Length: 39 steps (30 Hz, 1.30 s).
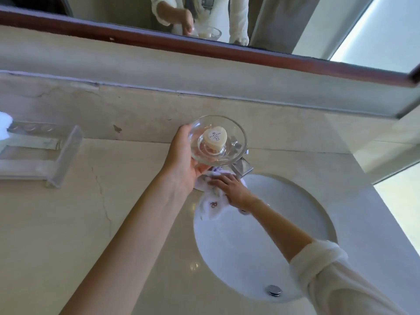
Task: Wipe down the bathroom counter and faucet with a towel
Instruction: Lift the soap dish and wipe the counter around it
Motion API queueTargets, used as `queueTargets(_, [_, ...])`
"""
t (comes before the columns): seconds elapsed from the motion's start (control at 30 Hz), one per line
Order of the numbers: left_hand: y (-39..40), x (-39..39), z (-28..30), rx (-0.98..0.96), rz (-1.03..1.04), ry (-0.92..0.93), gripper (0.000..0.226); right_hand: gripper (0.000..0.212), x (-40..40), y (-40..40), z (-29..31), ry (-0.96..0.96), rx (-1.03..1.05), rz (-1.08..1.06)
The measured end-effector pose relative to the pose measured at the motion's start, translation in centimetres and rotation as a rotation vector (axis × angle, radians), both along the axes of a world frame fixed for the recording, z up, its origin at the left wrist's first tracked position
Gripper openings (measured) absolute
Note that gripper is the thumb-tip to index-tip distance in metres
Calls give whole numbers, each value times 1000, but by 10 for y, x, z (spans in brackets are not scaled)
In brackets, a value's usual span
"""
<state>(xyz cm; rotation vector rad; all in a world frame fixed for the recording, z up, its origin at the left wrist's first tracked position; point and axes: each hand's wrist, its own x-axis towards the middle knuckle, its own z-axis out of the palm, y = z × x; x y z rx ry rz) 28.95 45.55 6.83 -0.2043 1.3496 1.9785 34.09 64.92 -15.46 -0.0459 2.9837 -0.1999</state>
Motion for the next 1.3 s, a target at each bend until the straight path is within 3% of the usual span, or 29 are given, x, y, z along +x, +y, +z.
queueTargets(0.2, [45, 4, -8, 17, -54, 87, 22, 64, 45, 118, 25, 172, -85, -452])
queueTargets(0.27, [65, 8, -10, 40, -63, 70, 25, 62, 32, 130, 33, 225, -165, -533])
queueTargets(0.37, [93, 16, -11, 40, -75, 70, 28, 64, -5, 121, 35, 157, -312, -589])
queueTargets(0.47, [122, 20, -14, 53, -60, 48, 26, 50, -28, 102, 42, 36, -243, -596])
queueTargets(0.53, [137, 24, -17, 52, -51, 30, 26, 51, -28, 106, 45, -22, -119, -571])
queueTargets(0.63, [159, 33, -21, 23, -70, 35, 26, 51, -10, 144, 47, -58, -110, -613])
queueTargets(0.83, [207, 51, -31, -28, -126, 68, 31, 59, 75, 248, 34, -58, -76, -683])
queueTargets(0.9, [223, 57, -38, -23, -157, 69, 34, 53, 115, 266, 23, -47, -77, -731])
queueTargets(0.97, [240, 63, -47, -16, -186, 60, 39, 45, 155, 265, 15, -4, -51, -752])
queueTargets(1.07, [263, 74, -64, -34, -201, 43, 40, 54, 199, 244, 7, 91, -36, -725])
queueTargets(1.3, [308, 91, -116, -157, -165, 58, 41, 46, 243, 192, 0, 69, -47, -536])
